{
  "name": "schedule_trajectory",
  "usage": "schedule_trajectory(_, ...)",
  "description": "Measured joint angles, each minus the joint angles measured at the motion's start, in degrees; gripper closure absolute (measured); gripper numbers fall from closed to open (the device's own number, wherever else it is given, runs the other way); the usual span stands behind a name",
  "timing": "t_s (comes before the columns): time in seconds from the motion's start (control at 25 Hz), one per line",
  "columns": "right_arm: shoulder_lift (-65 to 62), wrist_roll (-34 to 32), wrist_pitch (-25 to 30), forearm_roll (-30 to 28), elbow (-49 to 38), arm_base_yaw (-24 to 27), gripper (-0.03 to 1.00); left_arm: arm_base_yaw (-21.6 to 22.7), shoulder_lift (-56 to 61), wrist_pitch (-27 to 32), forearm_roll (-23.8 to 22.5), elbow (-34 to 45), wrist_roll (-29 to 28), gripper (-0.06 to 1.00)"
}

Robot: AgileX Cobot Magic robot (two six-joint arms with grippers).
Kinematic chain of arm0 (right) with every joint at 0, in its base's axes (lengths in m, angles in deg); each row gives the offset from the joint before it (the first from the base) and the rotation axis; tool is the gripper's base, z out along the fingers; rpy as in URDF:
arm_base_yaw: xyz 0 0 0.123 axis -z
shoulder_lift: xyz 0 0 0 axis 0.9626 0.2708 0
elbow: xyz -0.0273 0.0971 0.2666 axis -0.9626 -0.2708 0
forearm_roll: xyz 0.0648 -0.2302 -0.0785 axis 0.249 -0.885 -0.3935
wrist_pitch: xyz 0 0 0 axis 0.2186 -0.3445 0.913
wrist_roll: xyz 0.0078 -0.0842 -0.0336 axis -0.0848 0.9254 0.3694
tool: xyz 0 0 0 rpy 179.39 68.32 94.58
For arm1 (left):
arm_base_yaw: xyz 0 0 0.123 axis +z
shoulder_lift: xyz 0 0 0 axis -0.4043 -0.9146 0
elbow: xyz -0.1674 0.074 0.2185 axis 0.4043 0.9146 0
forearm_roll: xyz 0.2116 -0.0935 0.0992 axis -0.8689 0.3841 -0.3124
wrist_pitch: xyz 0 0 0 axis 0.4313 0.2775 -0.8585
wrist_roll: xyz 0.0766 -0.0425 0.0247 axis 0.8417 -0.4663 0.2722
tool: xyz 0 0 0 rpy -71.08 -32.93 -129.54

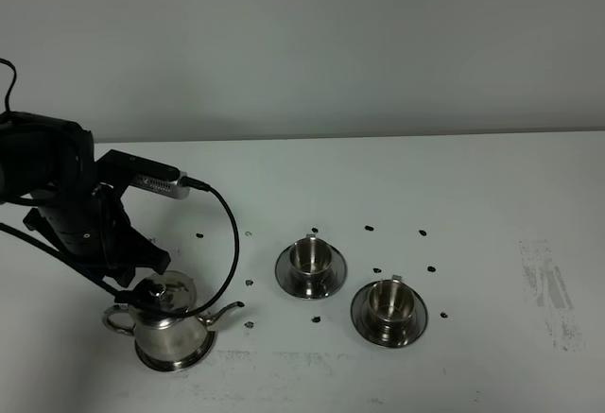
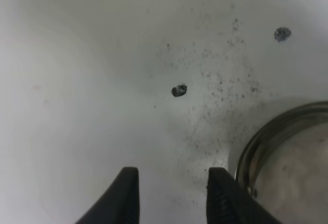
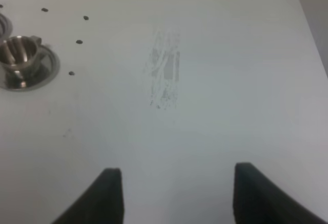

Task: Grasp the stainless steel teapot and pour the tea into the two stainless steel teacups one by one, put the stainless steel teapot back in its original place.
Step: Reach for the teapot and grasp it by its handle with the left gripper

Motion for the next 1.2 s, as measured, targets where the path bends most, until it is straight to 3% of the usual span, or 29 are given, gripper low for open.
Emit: schedule_trajectory(1.2, 0.0, 0.02, 0.0, 0.0, 0.0, 0.0, 0.48, -0.33, -0.74, 4.41, -0.39, 0.0, 0.05, 0.56)
